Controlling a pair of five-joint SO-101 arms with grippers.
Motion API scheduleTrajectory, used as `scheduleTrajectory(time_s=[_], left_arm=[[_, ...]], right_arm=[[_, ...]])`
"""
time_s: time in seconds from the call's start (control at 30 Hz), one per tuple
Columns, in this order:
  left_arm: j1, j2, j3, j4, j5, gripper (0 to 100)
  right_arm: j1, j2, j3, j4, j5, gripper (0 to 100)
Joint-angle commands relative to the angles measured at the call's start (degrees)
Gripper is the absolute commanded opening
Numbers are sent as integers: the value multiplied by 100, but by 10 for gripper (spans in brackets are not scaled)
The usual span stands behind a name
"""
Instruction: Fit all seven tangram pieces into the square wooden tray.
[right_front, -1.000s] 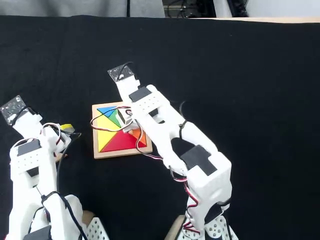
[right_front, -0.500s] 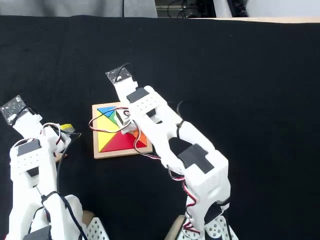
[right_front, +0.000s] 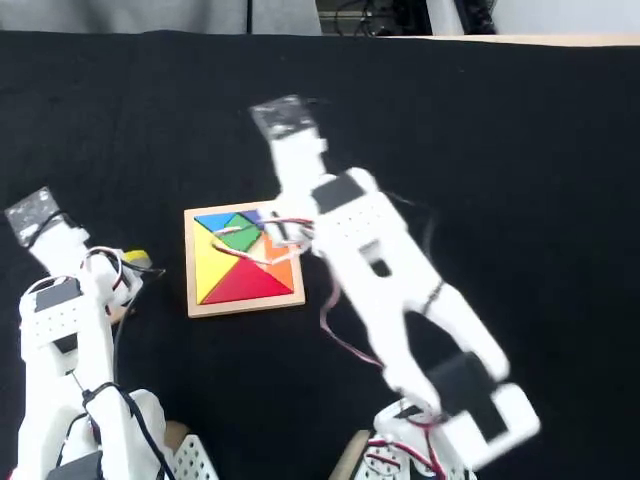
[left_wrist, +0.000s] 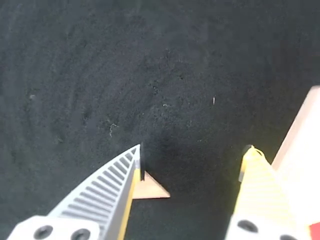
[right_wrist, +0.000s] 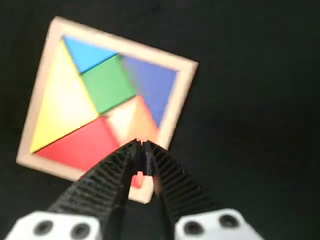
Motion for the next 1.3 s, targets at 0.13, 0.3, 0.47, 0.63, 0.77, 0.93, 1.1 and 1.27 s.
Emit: scheduleTrajectory(time_s=[0.13, 0.3, 0.47, 0.63, 0.77, 0.93, 1.1, 1.27], left_arm=[[92, -132, -927, 1846, -2629, 312], [-576, -132, -1877, 3341, -2444, 315], [-813, -123, -2044, 3226, -5081, 315], [-1323, -132, -1807, 3182, -8246, 311], [-1376, -88, -1701, 3138, -9319, 311], [-1182, -123, -1051, 1916, -9521, 314], [-760, -141, 75, 308, -9477, 315], [-576, -79, 382, -695, -9618, 316]], right_arm=[[1125, -514, 1938, -2514, 185, 15], [1187, -470, 1886, -2532, 624, 15], [1178, -470, 1930, -2532, 642, 15], [1204, -470, 2018, -2532, 651, 15], [1204, -462, 2062, -2549, 651, 15], [1204, -462, 2079, -2549, 651, 15], [1204, -462, 2132, -2585, 659, 15], [1196, -462, 2132, -2585, 659, 15]])
